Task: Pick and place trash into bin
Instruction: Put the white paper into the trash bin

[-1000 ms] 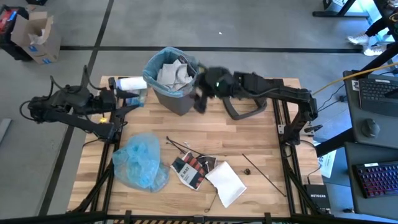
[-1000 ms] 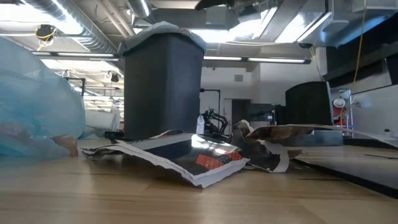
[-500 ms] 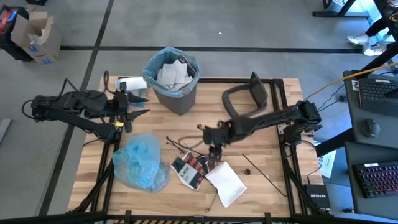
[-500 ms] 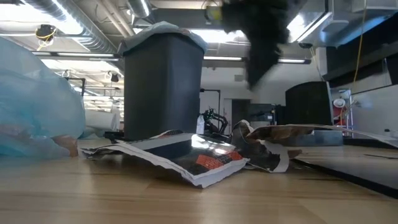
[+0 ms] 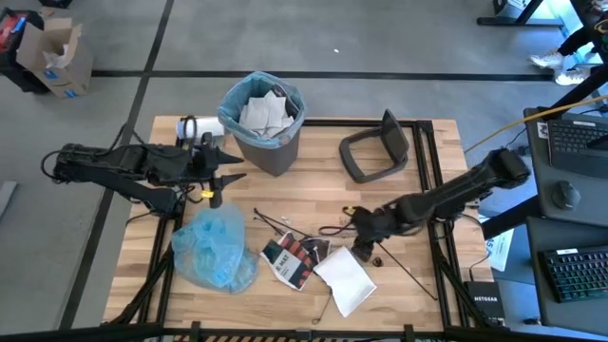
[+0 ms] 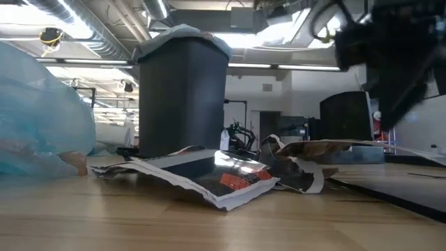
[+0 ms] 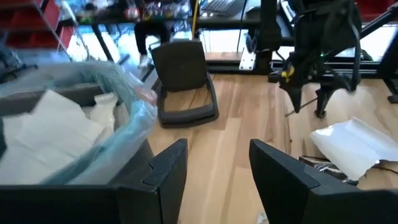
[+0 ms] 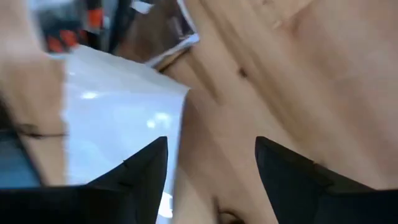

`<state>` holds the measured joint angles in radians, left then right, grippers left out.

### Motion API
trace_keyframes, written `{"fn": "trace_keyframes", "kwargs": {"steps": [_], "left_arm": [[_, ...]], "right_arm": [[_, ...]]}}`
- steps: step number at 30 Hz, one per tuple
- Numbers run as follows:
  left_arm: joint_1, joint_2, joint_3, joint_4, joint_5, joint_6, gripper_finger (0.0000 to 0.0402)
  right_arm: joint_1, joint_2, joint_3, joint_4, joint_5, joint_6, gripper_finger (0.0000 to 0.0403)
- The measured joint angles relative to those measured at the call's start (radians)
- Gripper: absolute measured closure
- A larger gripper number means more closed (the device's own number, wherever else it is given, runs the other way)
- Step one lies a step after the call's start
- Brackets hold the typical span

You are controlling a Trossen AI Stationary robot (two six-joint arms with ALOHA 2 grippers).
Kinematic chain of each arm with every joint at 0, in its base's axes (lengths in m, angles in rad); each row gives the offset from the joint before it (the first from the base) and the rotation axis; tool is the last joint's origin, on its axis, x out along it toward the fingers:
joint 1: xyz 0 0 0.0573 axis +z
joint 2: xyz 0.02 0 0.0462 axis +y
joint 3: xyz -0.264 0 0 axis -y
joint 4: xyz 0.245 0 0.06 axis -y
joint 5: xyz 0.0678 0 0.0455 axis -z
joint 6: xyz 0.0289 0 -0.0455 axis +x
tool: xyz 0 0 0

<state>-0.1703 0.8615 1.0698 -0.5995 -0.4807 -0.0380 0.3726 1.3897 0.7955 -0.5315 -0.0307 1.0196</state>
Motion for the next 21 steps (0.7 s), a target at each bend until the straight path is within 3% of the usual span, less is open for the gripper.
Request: {"fn": "trace_keyframes", "kwargs": {"steps": [5, 11, 21], "left_arm": [[0.0, 0.043, 0.0, -0.003, 0.002, -0.086, 0.0235], [0.0, 0.087, 0.0, -0.002, 0.002, -0.163, 0.0235], [0.0, 0.123, 0.0, -0.001, 0.001, -0.222, 0.0235]], "right_arm": [[0.07, -0.106, -0.285, 0.391, 0.042, 0.161, 0.0168], [0.138, -0.075, -0.486, 0.824, 0.082, 0.253, 0.0168], [0.185, 0.066, -0.479, 0.987, 0.149, 0.18, 0.0169]]}}
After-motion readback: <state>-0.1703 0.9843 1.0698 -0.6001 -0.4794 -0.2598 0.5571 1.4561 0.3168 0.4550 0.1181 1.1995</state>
